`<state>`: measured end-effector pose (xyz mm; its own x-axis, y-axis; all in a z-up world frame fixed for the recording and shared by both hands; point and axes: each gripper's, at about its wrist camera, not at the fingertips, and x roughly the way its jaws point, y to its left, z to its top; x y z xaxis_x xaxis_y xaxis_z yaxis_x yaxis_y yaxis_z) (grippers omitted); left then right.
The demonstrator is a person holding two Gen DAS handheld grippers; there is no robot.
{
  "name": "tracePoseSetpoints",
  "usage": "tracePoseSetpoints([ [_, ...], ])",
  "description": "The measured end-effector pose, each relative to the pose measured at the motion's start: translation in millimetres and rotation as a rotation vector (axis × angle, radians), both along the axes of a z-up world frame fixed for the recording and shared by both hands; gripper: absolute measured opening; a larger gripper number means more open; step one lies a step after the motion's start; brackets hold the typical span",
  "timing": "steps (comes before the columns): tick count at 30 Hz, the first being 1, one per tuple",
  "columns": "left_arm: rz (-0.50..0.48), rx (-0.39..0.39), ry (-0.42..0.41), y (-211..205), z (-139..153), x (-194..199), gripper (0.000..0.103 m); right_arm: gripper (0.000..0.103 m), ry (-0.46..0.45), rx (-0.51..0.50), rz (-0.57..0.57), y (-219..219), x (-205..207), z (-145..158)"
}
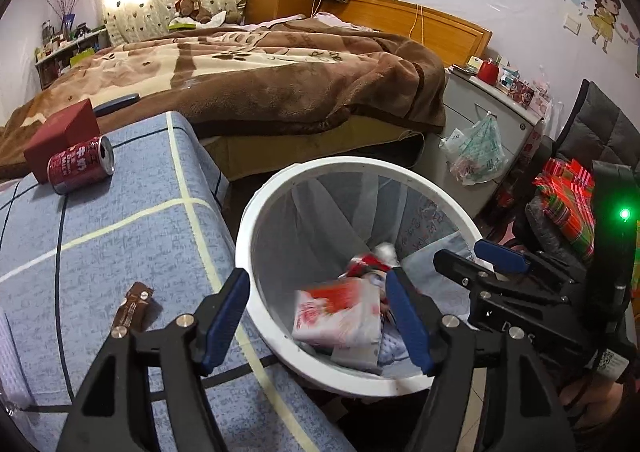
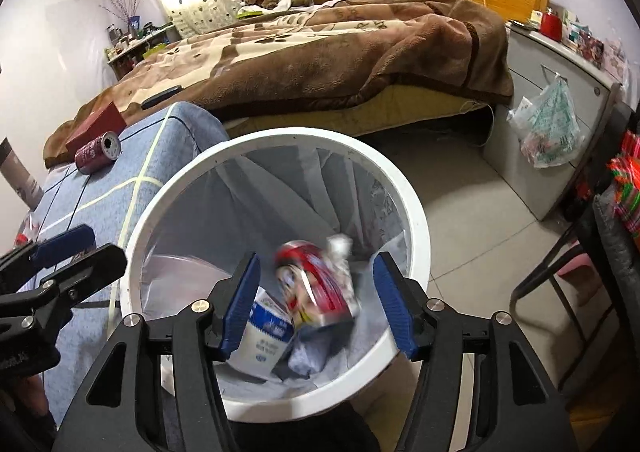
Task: Collect trash
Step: 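Carry carton and can over the wastebasket and open both grippers to drop them, then move both tools back over the table toward the bottle and chocolate wrapper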
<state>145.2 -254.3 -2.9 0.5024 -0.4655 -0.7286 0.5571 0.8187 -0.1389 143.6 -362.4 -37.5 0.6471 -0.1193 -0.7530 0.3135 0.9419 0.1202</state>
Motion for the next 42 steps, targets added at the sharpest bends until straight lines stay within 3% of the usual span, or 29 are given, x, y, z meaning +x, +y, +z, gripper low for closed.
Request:
tracePoseSetpoints([
  [17, 0.085, -0.025, -0.037, 48.3, 12.4, -12.9, 0.072, 0.06, -0.076, 0.0, -0.007, 21.6, -8.5, 15.2],
  [42, 0.336, -0.054, -0.092, 175.4, 24.5, -27.1, 0.073, 0.06, -0.11, 0.025, 0.167, 103.6, 2.4, 19.8],
])
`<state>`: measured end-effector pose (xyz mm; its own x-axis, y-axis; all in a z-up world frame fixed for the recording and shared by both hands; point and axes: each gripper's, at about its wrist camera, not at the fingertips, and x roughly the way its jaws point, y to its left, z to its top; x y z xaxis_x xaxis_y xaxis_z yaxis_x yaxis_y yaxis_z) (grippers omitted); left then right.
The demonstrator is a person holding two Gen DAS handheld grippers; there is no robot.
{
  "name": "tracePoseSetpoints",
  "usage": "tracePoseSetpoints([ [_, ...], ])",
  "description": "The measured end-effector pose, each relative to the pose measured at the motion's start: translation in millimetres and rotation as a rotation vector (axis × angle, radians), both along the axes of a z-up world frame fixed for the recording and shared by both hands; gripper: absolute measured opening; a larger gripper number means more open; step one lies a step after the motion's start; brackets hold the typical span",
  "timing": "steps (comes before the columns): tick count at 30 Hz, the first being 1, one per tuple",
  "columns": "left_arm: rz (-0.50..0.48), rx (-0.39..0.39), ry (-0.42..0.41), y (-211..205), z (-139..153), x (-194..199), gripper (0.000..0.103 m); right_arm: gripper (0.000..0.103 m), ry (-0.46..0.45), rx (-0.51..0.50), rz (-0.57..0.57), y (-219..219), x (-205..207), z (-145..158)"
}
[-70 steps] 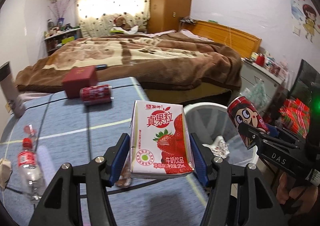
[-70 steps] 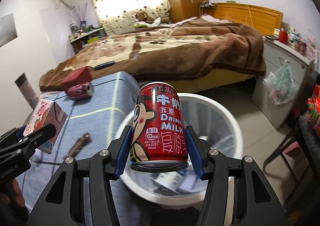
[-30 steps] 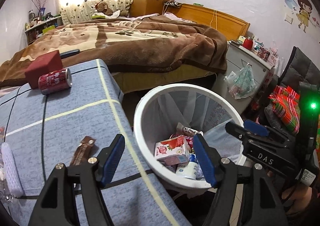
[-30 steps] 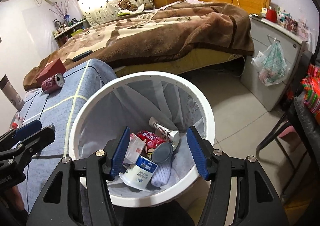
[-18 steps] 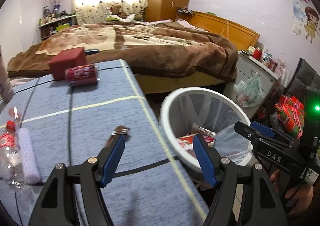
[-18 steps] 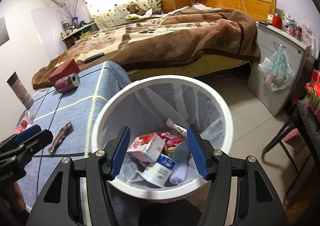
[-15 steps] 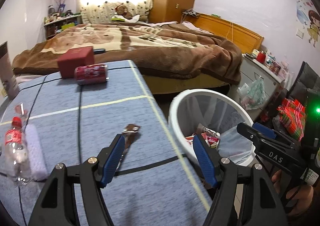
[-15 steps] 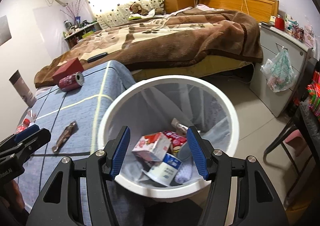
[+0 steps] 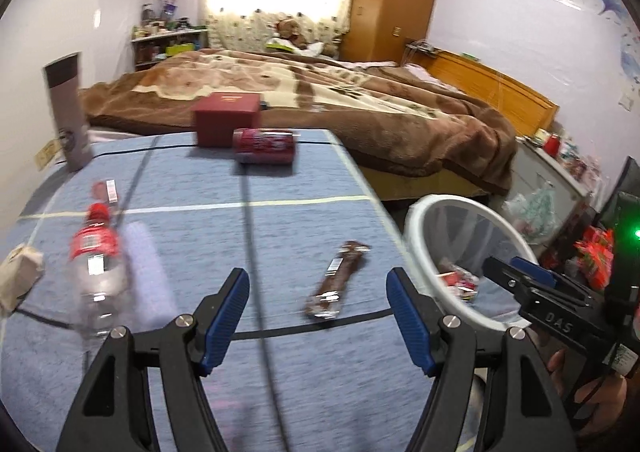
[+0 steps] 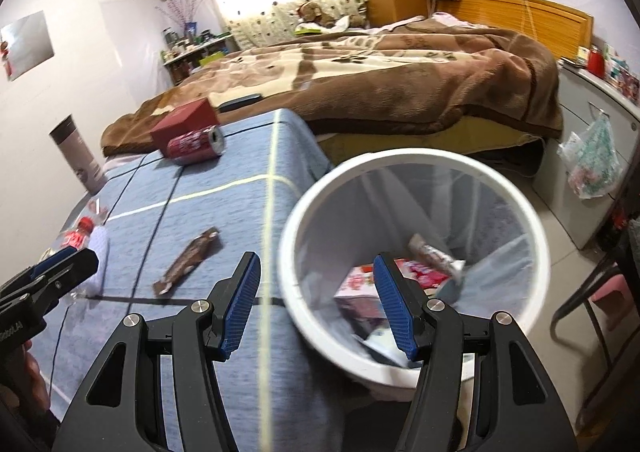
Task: Collect trash
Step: 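Move both tools back over the table toward the bottle and chocolate wrapper, then grasp the plastic water bottle with the left gripper while the right grasps the chocolate wrapper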
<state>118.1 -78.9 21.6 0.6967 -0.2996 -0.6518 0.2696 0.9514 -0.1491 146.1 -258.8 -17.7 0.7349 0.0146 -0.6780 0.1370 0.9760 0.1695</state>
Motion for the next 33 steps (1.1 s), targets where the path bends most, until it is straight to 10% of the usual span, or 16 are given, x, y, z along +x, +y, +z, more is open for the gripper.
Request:
tracePoseSetpoints([
  [17, 0.249, 0.027, -0.014, 108.5, -10.6, 0.5, 0.075, 0.06, 0.093, 0.034, 0.19, 76.5, 42.5, -17.1],
  [33, 0.29, 0.002, 0.063, 149.1, -27.3, 22.1, 0.078, 0.055, 0.187, -0.038, 0.186, 112.6, 71.8, -36.2],
])
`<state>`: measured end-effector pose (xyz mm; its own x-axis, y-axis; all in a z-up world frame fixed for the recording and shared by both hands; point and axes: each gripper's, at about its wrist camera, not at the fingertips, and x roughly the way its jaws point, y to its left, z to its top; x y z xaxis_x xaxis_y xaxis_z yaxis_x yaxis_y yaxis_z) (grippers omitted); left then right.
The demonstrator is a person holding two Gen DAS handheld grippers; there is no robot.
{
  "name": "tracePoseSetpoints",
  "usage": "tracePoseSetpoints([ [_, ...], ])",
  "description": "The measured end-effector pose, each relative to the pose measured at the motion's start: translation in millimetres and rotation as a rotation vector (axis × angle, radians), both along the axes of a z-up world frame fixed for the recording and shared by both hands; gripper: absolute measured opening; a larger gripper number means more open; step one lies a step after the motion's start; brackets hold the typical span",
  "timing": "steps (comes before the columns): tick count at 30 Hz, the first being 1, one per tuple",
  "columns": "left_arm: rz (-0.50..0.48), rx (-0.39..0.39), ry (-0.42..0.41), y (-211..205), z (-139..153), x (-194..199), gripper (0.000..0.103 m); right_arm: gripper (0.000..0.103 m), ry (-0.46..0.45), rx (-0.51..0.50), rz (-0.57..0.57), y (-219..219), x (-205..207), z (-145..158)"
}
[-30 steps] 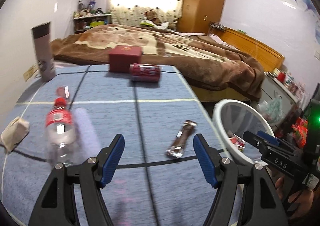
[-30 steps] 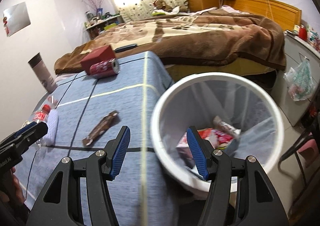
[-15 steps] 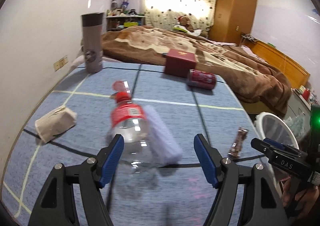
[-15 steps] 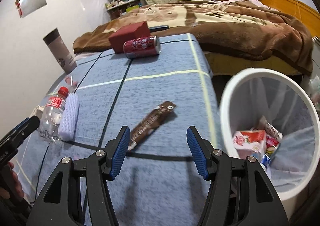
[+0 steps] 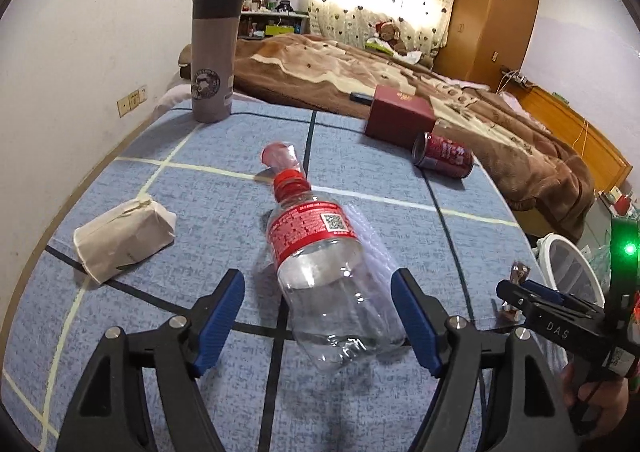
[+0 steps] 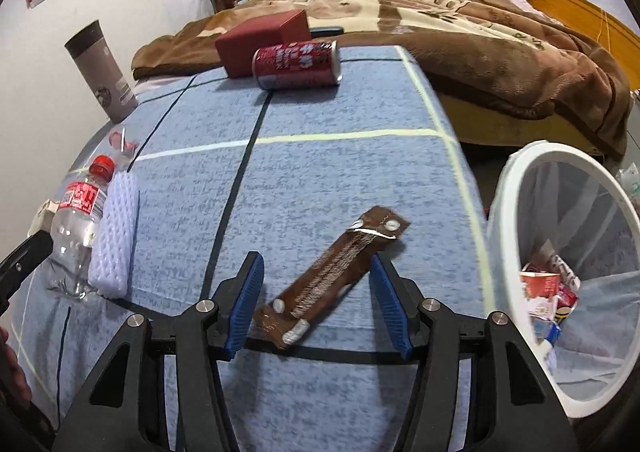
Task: Collect trash
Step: 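Grasp the plastic water bottle with the left gripper while the right grasps the chocolate wrapper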
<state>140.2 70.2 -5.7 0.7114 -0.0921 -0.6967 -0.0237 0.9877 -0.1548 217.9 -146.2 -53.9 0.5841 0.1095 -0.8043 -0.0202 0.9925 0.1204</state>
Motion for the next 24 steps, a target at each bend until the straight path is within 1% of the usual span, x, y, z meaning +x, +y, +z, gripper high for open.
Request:
tracePoseSetpoints([
  [2, -0.01, 0.006, 0.001, -0.9, -1.6, 2.6, 0.079, 0.055, -0.011, -0.023, 0.003, 5.4, -0.6, -1.2],
  [4, -0.014, 0.008, 0.025, -0.8, -5.1, 8.0, 0.081, 0.054, -0.017, -0.044, 0.011, 9.3, 0.7, -0.5],
  [6, -0.01, -0.005, 0.03, 0.4, -7.0, 11.7, 0.081, 0.051, -0.027, -0.045, 0.028, 14.3, 0.7, -0.2],
  [10, -0.009, -0.004, 0.031, -0.1, -8.3, 16.9, 0.081, 0.049, -0.042, -0.051, 0.071, 22.2, 0.3, -0.5],
  [14, -0.004, 0.009, 0.042, 2.5, -11.4, 23.0, 0.081, 0.039, -0.048, -0.036, 0.095, 23.4, -0.2, 0.6],
  [18, -0.006, 0.008, 0.078, 4.3, -21.3, 28.8, 0.081, 0.038, -0.043, -0.026, 0.093, 22.2, 1.2, -0.6],
  [21, 0.008, 0.021, 0.084, 5.8, -25.7, 28.9, 0.081, 0.038, -0.042, -0.07, 0.125, 30.8, -1.0, -1.3],
  [24, 0.004, 0.004, 0.095, 8.0, -28.6, 31.7, 0.081, 0.038, -0.041, -0.095, 0.125, 33.8, -0.6, -1.4],
])
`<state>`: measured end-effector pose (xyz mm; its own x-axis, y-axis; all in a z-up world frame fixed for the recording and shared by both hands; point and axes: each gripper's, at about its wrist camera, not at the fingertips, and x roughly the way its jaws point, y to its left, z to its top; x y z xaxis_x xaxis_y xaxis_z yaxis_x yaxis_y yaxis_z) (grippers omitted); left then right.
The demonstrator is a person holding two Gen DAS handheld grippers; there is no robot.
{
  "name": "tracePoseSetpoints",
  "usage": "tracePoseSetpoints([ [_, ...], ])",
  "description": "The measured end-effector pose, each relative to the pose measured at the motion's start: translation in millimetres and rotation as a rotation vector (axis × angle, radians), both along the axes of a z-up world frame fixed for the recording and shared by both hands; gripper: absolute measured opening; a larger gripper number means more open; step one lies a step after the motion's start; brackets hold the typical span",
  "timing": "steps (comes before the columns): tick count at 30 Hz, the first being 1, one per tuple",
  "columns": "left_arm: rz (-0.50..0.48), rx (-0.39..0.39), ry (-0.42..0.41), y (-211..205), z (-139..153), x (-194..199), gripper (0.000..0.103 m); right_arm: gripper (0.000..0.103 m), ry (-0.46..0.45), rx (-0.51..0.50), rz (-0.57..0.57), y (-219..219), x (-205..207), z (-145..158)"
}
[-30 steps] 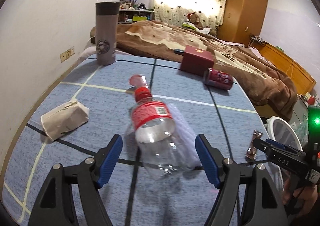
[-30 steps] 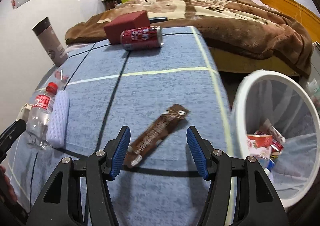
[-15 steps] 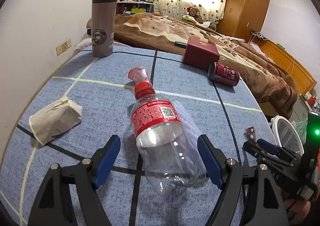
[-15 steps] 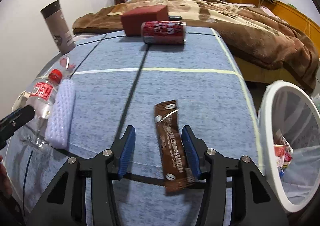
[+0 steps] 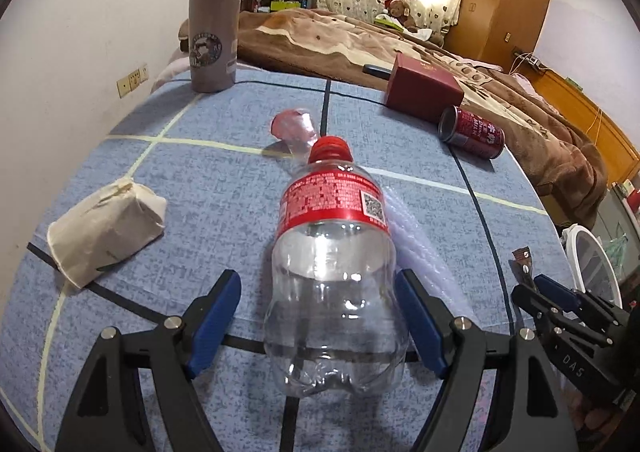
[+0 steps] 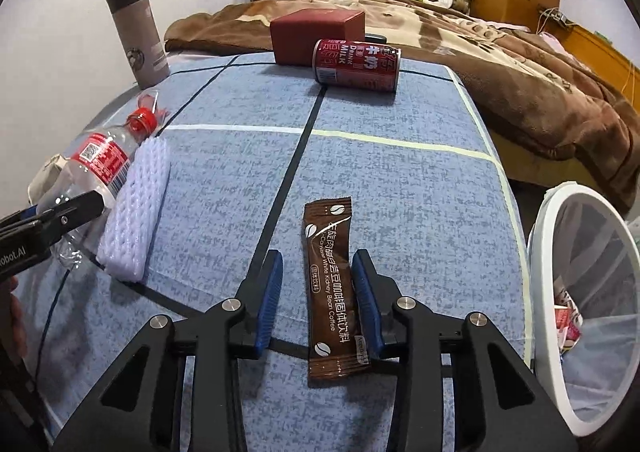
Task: Collect trash
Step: 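Grasp the plastic water bottle with the left gripper while the right grasps the chocolate wrapper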
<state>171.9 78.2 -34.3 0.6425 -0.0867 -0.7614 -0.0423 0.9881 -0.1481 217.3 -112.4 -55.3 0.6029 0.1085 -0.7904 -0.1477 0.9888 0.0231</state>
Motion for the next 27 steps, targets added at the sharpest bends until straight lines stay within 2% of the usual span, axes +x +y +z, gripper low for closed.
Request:
tracePoseSetpoints([
  [8, -0.019, 0.028, 0.001, -1.0, -1.8, 8.6, 0.081, 0.038, -0.001, -0.008, -0.002, -0.1, -1.5, 0.4],
  [13, -0.023, 0.016, 0.002, 0.6, -3.3, 11.6, 0.08, 0.038, -0.001, -0.005, -0.003, -0.7, -1.8, 0.2],
  [17, -0.033, 0.02, -0.001, 0.5, -3.9, 13.8, 0.065, 0.038, -0.001, -0.01, -0.003, -0.4, -1.5, 0.1],
  [21, -0.041, 0.009, -0.006, -0.4, -3.7, 11.8, 0.065, 0.037, -0.003, -0.018, -0.005, -1.0, -1.6, -0.1],
  [27, -0.031, 0.02, -0.022, -2.0, -1.5, 5.8, 0.064, 0.025, -0.006, -0.008, -0.023, -3.6, -1.5, 0.2],
])
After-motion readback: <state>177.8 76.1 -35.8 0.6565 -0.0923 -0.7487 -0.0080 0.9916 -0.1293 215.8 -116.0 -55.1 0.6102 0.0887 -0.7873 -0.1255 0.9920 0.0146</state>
